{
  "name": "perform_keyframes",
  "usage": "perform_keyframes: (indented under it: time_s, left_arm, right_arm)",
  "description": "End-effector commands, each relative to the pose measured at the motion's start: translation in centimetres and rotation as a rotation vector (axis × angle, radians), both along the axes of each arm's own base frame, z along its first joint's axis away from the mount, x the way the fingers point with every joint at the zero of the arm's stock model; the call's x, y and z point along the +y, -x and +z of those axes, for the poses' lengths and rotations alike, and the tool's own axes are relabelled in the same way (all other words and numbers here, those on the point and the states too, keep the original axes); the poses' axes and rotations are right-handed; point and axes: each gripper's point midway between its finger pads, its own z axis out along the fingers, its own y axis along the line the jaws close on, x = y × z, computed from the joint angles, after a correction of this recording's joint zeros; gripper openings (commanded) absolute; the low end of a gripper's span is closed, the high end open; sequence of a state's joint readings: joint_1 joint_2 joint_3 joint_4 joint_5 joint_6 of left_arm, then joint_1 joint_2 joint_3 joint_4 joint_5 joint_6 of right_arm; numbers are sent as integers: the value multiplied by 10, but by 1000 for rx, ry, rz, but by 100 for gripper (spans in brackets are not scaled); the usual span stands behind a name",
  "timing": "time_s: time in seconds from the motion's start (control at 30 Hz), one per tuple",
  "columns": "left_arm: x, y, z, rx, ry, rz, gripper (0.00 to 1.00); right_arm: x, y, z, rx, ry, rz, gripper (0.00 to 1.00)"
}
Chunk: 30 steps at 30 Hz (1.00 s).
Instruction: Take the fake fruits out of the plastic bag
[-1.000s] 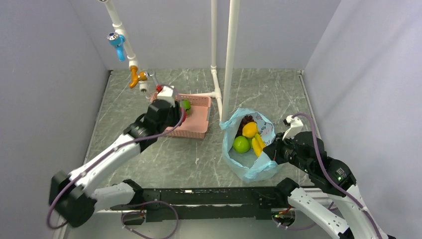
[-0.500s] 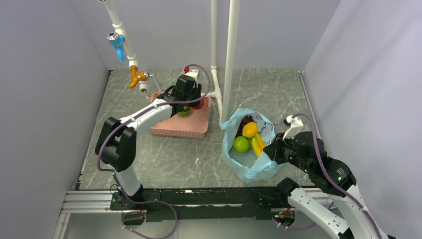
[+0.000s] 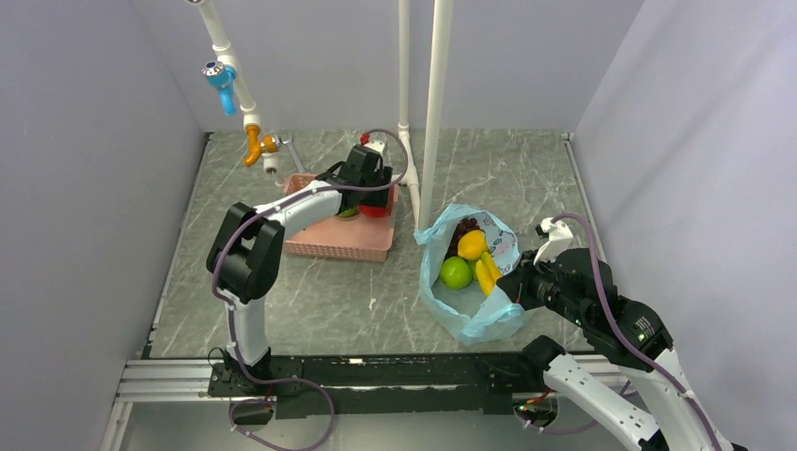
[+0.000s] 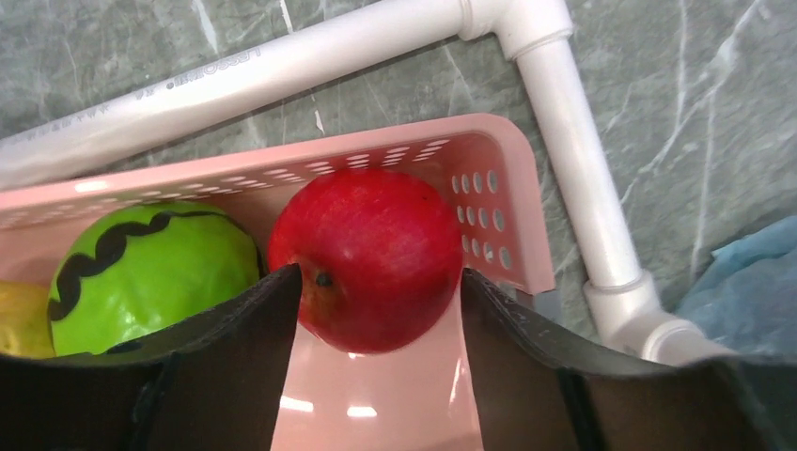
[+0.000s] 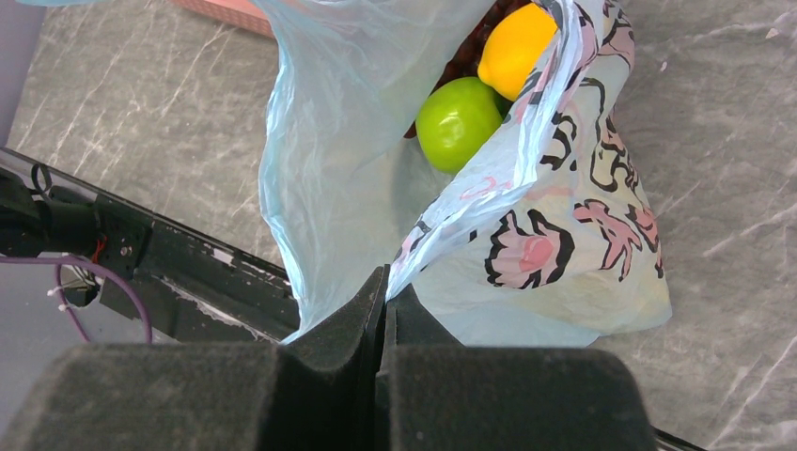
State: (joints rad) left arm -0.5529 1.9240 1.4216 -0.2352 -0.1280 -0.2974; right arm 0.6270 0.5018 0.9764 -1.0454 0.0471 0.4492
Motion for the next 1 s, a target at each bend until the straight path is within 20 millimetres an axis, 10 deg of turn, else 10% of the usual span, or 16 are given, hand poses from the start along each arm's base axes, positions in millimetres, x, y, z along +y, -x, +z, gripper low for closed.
perform_keyframes:
  time_s: [0.0, 0.3, 0.6, 0.97]
  left_arm:
    - [-3, -8, 19, -27, -3, -19, 72]
    - [17, 34, 90, -142, 104, -13, 87]
    - [19, 132, 146, -232, 358, -239, 87]
    - [-42, 262, 159, -283, 481, -690, 85]
  right_arm:
    - [2, -4, 9, -43, -27, -7, 0]
    - [2, -5, 9, -43, -27, -8, 0]
    - [2, -4, 9, -46, -27, -3, 0]
    - [4, -4, 10, -47, -28, 9, 0]
